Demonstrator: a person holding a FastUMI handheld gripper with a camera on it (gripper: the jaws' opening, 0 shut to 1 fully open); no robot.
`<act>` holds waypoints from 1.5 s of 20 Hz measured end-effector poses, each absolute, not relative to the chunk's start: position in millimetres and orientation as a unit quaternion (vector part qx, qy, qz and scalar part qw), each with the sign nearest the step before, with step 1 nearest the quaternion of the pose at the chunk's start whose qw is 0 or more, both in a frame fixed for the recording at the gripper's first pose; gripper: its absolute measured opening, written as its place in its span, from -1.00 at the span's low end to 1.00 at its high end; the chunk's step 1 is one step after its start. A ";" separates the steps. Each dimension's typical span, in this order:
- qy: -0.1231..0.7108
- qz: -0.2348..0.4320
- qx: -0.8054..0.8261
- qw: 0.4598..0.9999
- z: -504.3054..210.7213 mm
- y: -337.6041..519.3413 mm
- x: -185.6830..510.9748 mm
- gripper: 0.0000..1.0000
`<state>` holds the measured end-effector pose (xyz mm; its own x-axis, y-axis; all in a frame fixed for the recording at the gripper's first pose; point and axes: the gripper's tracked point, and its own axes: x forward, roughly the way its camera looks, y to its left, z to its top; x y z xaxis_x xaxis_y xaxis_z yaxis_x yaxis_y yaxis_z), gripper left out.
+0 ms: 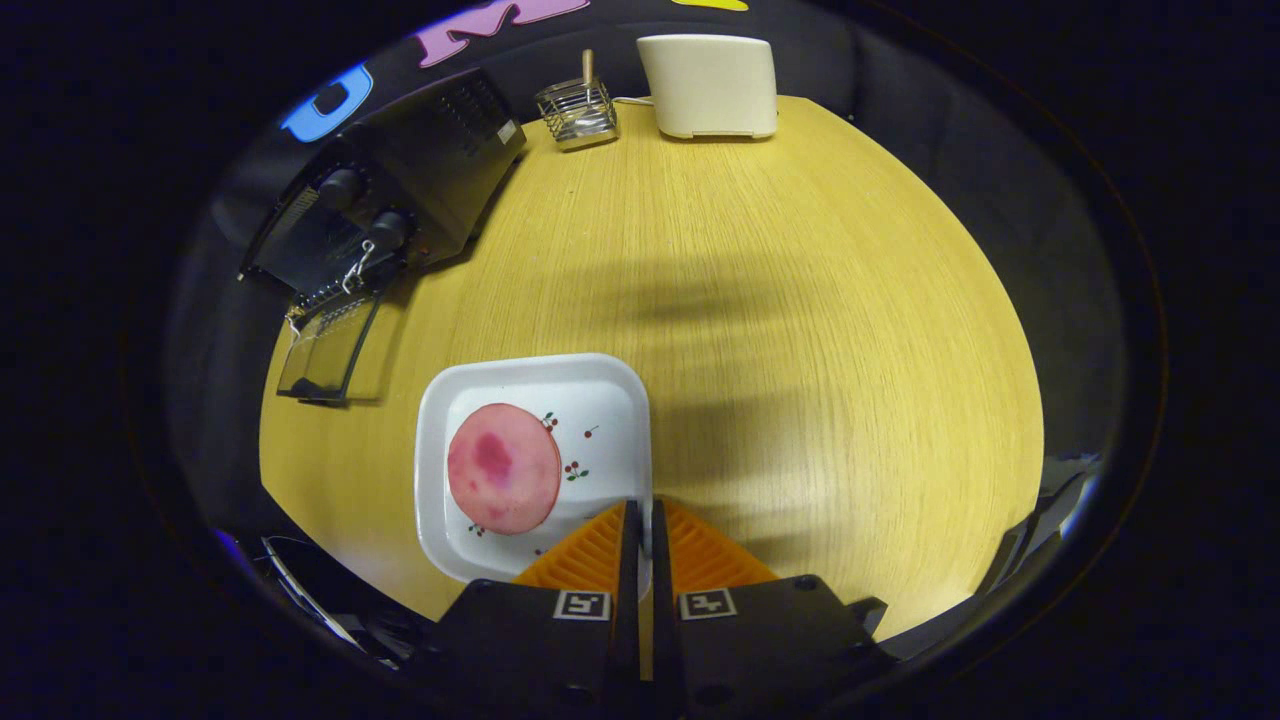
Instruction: Open the toaster oven, put the food inside, and close the toaster oven door.
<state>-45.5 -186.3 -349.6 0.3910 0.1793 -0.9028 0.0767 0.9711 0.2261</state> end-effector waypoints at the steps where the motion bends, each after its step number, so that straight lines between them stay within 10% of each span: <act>1: 0.548 0.029 0.144 0.823 -348.8 -185.8 -45.4 -0.84; 30: 0.421 -0.023 0.454 0.785 -255.5 -122.4 -104.7 -0.89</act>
<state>-104.7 -122.4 -255.5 0.6453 0.3454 -0.6814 0.4182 0.5868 0.6934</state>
